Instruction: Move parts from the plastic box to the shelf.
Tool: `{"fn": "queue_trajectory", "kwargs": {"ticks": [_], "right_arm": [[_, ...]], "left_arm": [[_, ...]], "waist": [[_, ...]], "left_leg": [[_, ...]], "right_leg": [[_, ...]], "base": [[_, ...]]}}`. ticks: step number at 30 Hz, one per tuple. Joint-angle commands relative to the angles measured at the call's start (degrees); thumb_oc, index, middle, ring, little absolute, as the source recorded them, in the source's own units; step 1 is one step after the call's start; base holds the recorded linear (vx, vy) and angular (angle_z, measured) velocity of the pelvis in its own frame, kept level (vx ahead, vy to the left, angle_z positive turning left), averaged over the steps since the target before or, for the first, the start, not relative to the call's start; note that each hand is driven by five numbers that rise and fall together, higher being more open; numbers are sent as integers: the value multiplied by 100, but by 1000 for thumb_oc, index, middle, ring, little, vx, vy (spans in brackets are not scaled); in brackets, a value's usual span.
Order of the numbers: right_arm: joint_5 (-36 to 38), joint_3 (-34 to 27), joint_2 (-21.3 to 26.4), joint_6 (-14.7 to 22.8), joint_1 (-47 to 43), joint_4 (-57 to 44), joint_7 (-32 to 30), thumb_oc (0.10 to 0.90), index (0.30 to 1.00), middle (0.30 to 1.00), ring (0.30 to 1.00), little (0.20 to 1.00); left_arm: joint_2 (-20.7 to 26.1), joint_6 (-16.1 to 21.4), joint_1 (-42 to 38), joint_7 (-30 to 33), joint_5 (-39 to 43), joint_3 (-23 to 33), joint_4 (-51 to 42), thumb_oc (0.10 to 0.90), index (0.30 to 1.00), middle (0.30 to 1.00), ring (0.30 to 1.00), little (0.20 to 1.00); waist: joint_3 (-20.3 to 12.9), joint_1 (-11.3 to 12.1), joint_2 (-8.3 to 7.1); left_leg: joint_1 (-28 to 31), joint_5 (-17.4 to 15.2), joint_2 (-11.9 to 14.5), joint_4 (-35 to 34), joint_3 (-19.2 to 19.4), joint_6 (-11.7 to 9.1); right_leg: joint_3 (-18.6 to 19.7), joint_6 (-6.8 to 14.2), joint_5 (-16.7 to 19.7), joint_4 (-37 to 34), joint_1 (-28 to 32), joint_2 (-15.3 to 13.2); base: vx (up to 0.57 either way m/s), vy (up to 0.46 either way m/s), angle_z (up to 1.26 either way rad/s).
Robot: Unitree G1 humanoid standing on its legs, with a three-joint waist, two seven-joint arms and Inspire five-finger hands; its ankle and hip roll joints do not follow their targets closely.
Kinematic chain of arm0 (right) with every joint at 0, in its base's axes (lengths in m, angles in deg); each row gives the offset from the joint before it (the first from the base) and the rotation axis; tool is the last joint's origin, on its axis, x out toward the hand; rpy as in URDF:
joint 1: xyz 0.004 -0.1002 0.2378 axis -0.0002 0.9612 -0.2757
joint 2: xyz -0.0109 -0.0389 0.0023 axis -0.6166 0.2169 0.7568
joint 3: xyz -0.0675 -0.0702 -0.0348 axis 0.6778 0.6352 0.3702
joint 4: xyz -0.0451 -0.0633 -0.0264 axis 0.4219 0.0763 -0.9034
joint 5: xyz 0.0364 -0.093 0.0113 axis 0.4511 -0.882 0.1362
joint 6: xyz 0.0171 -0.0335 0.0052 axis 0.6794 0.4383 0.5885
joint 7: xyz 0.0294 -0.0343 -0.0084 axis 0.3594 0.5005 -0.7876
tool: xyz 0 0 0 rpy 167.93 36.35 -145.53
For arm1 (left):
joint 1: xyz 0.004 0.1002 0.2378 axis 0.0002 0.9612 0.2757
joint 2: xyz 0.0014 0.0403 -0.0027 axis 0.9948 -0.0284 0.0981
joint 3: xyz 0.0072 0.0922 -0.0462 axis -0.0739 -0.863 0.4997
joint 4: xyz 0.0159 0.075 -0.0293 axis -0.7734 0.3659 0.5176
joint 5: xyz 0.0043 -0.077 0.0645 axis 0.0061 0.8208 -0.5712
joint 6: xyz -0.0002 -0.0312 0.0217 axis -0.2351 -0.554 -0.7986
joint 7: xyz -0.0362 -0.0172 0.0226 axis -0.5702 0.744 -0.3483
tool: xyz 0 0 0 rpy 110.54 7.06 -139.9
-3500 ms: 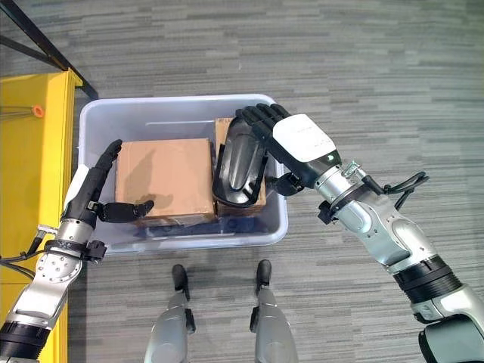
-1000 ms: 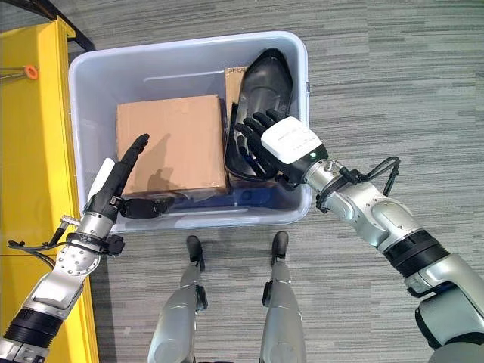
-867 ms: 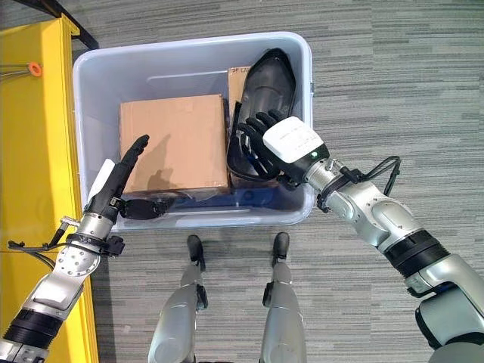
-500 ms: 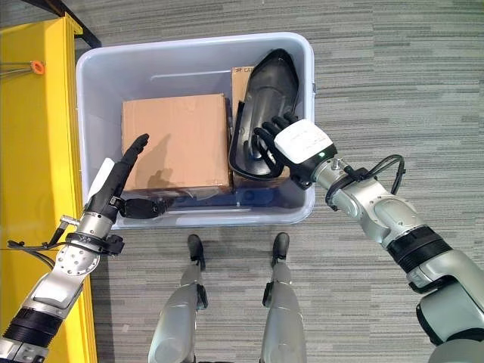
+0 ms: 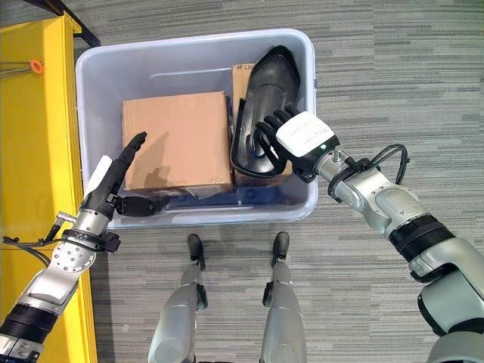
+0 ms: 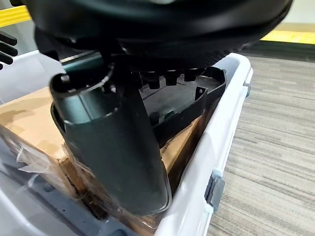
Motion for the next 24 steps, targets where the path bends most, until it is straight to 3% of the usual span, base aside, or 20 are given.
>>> {"fn": "queue_trajectory", "kwargs": {"ticks": [1,8,15,24], "right_arm": [[-127,94,440,-215,-981,230,-373,900,1000,1000,1000,1000],[12,351,392,-334,-1372,559,-382,900,1000,1000,1000,1000],[-378,607,415,-294,-1505,716,-374,900,1000,1000,1000,1000],[-263,903,217,-554,-1730,954,-384,900,1000,1000,1000,1000]], "left_arm": [[386,598,-204,214,112,44,-303,900,1000,1000,1000,1000],[427,574,-271,292,68,-74,-286,900,1000,1000,1000,1000],[425,593,-321,502,5,-115,-251,900,1000,1000,1000,1000],[507,704,-312,636,-2,-181,-122,900,1000,1000,1000,1000]], "waist": [[-59,9,-127],[-59,57,-70],[-59,96,5],[-59,175,59]], "left_leg": [[-225,-207,205,336,-227,-32],[-510,-176,193,423,-248,-38],[-914,-139,188,517,-270,-35],[-1340,-83,233,607,-342,-55]], "right_leg": [[116,92,-999,1194,-376,-205],[96,81,-1035,1395,-690,-239],[67,44,-1106,1715,-1171,-251],[-12,-10,-1265,2173,-1672,-300]], "base": [[0,0,0],[0,0,0],[-10,-9,0],[-19,-38,6]]}}
